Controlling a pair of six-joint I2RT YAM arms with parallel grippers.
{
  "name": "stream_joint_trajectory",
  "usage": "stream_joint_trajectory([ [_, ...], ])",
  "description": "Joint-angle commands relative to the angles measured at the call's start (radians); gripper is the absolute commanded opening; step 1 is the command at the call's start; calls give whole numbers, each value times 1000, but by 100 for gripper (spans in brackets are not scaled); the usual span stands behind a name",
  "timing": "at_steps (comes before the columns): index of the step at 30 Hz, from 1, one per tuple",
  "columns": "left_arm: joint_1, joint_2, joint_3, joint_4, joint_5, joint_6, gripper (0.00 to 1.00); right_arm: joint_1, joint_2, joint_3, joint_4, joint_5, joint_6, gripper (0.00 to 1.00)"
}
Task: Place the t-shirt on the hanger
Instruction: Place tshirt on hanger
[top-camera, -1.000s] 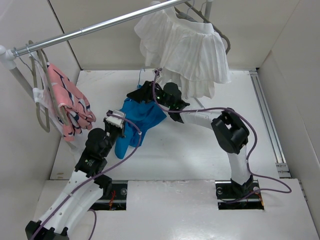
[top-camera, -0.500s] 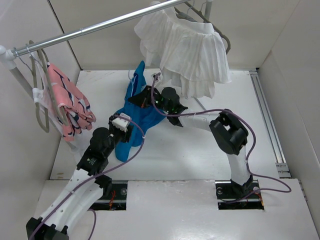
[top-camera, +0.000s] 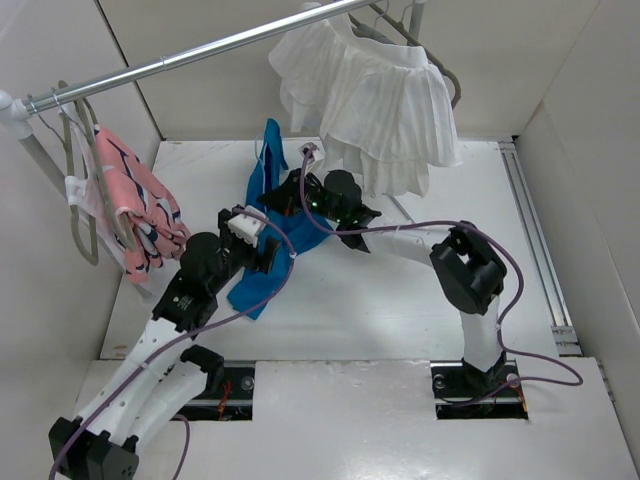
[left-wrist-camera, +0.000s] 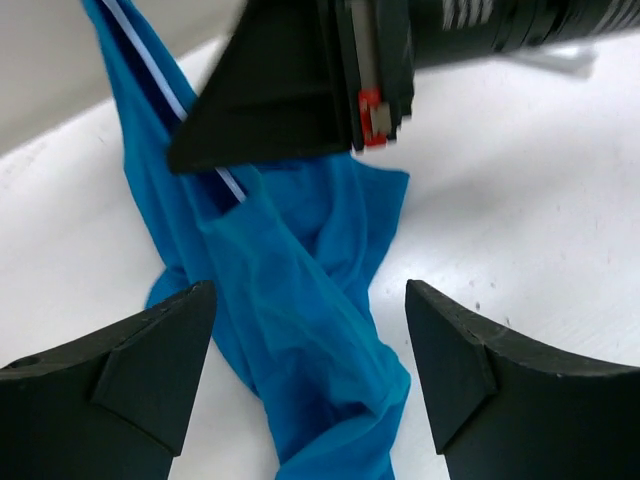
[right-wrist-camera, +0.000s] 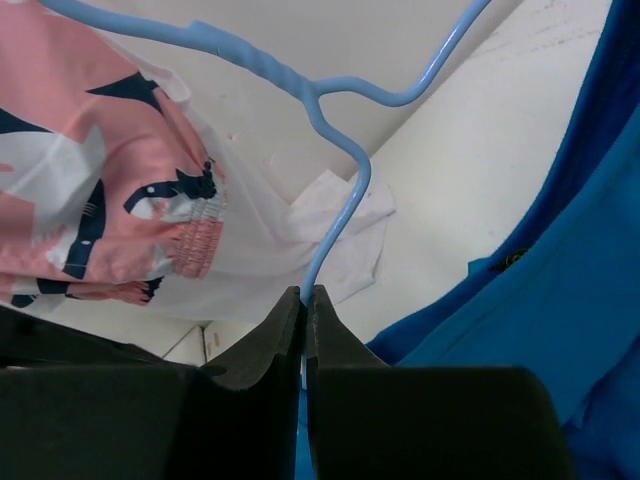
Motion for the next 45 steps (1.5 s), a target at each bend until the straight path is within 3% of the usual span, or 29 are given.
stream_joint_trajectory([
  [1,-1,46,4,-22,32,-9,73,17,-70,33,58,5,-51,0],
  [7,-1,69,-23,36,-12,-9,75,48,-80,62,58,14,-51,0],
  [12,-1,100,-36,90,-44,-20,55,57,-71,62,58,14,-40,0],
  [19,-1,100,-102,108,-67,-11,45,66,-71,73,58,3,-31,0],
  [23,-1,90,-111,128,-95,-21,19,66,-62,82,58,-6,-31,0],
  [24,-1,90,-111,128,-95,-30,3,66,-62,82,58,-6,-22,0],
  [30,8,46,-82,128,-104,-84,0,66,-42,100,58,-26,-12,0],
  [35,8,5,-18,102,-113,-162,0,57,-21,123,49,-69,-23,28],
  [36,8,5,-8,102,-122,-173,0,57,-21,133,40,-81,-35,39],
  [45,8,-58,68,22,-221,-228,0,19,-21,153,31,-164,-106,83],
])
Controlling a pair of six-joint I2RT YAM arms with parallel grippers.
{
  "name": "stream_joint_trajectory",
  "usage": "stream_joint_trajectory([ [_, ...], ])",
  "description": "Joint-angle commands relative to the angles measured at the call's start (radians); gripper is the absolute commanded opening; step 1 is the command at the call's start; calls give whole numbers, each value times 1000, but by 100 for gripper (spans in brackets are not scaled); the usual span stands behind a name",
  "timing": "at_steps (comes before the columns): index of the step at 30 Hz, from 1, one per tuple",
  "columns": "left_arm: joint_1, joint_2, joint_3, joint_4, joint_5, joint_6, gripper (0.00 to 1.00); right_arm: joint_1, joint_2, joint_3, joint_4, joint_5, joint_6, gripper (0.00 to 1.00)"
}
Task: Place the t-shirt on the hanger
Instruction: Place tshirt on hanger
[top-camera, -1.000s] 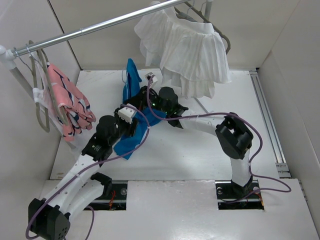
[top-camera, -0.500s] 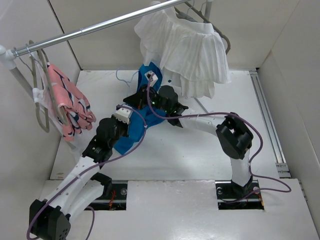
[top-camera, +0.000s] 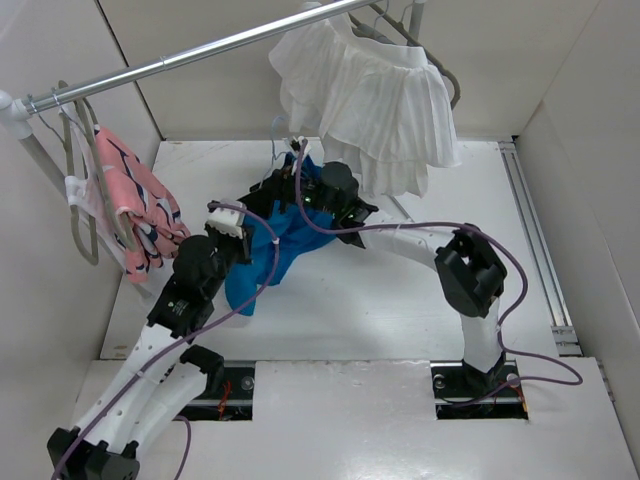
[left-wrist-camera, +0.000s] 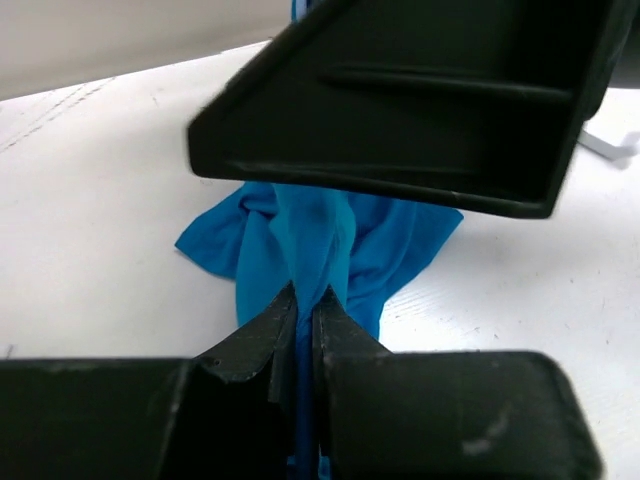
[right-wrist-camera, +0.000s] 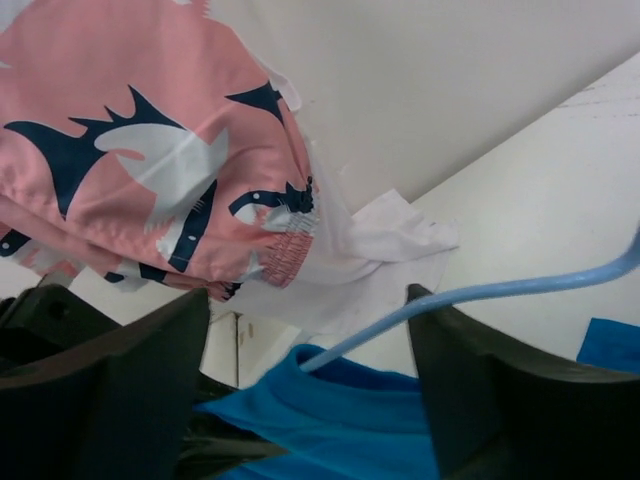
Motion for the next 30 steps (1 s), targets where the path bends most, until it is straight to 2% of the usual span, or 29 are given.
stream_joint_trajectory([
  [1,-4,-44,65,8,-53,-46,0,-15,-12,60,34,-55,-65,88],
  [2,-4,-56,65,-2,-68,-61,0,-15,-12,60,20,-66,-80,98],
  [3,-4,-56,75,-2,-81,-73,0,-15,-21,72,2,-79,-98,100],
  [7,-4,-82,62,-2,-90,-73,0,-15,-44,94,-127,-80,-187,100],
  [11,-4,-119,52,8,-99,-32,0,-35,-108,54,-179,-80,-235,100],
  [13,-4,-150,52,30,-99,-9,0,-44,-138,31,-210,-80,-292,100],
  [19,-4,-222,52,59,-141,34,0,-53,-253,72,-452,-37,-545,100],
  [24,-4,-271,32,80,-153,69,0,-63,-305,25,-477,-23,-583,100],
  [26,-4,-295,23,113,-176,92,0,-63,-319,25,-553,15,-624,100],
  [30,-4,-343,1,178,-196,149,0,-41,-328,46,-598,39,-658,100],
])
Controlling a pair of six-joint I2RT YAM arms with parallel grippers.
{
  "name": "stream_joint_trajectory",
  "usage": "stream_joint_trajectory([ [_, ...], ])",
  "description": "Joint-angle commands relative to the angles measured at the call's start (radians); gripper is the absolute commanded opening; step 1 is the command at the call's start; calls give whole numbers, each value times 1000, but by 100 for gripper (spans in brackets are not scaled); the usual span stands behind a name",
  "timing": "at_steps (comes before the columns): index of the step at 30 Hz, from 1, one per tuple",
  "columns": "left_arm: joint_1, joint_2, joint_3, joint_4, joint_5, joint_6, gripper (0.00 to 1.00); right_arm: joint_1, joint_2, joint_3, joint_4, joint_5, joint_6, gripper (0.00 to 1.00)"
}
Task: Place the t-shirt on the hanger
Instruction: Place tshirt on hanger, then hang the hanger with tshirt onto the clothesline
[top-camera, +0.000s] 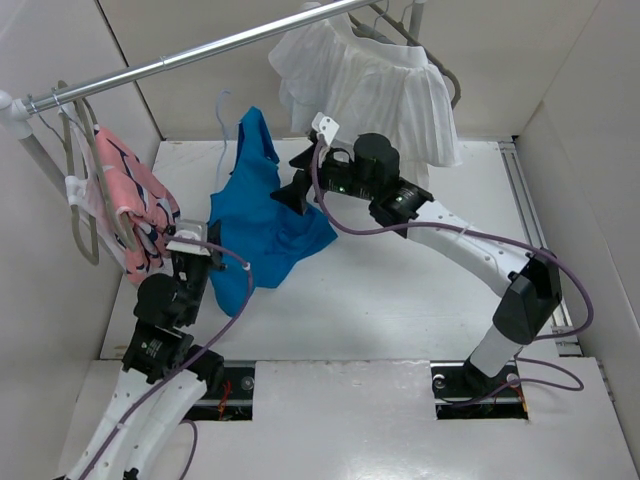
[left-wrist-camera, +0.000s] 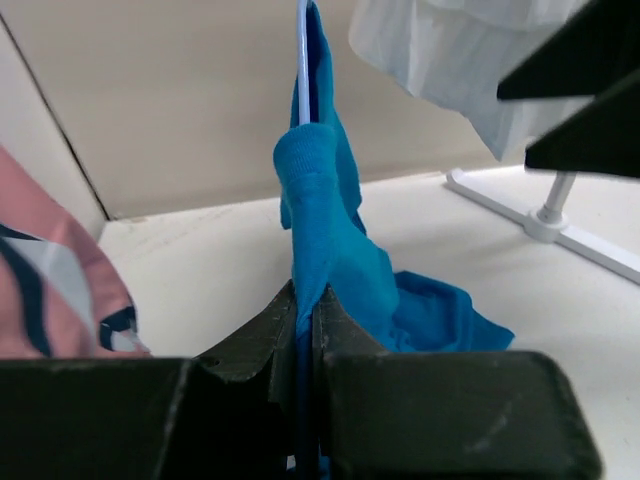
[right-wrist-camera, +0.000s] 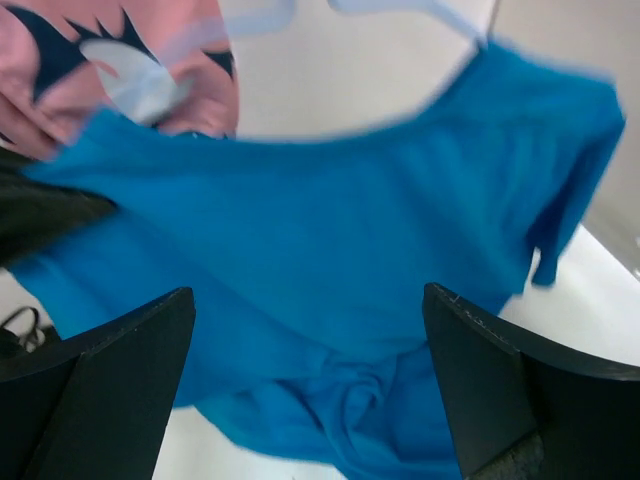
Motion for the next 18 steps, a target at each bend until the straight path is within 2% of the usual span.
stream_joint_trajectory([
  [1,-4,-63,-17,199,-35,79,0,15,-2,24,-82,34,-65,100],
  [8,-4,-203,-58,305,57,213,0,38,18,79,-181,91,-101,100],
  [18,-4,-289,-63,348,-10,231,0,65,58,159,-266,131,-120,100],
])
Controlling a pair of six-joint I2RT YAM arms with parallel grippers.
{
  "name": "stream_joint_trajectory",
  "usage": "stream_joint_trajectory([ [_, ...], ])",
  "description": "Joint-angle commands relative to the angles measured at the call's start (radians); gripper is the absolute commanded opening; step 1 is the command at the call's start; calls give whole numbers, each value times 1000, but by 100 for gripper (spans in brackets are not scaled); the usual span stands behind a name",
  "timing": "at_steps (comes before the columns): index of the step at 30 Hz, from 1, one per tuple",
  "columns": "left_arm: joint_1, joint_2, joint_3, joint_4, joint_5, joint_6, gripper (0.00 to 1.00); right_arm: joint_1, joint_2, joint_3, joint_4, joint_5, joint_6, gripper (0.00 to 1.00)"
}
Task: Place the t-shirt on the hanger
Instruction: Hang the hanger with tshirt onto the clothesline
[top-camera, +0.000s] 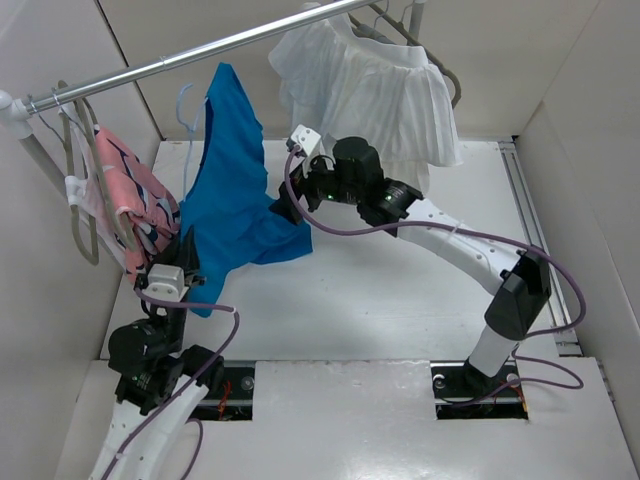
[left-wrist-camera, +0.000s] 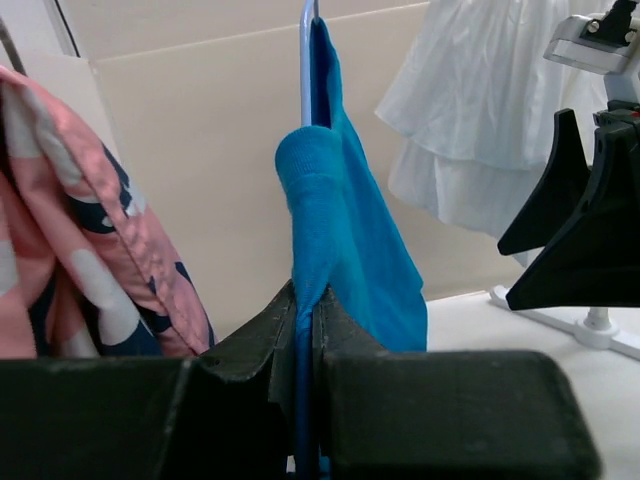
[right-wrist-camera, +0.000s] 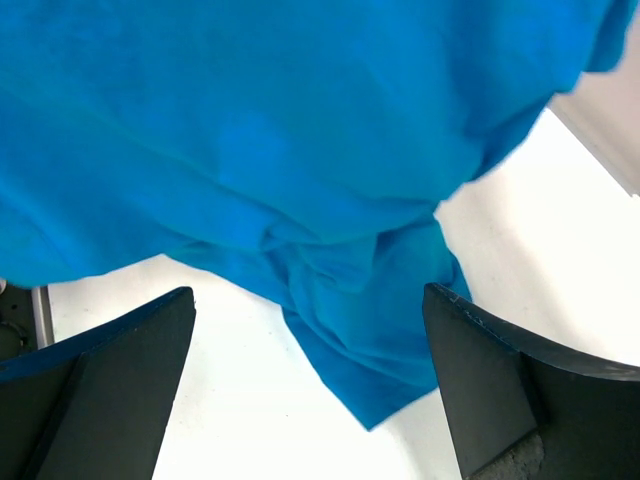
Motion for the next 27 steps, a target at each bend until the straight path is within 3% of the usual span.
stream_joint_trajectory([
  [1,-4,-21,25,160,-27,1,0,24,17,91,-41,32,-23,100],
  [18,-4,-21,64,304,-108,55,0,33,57,151,-89,41,-42,100],
  [24,-4,56,96,327,-272,55,0,33,66,170,-89,32,-51,100],
  [27,-4,80,105,327,-272,64,0,33,66,170,-89,32,-51,100],
])
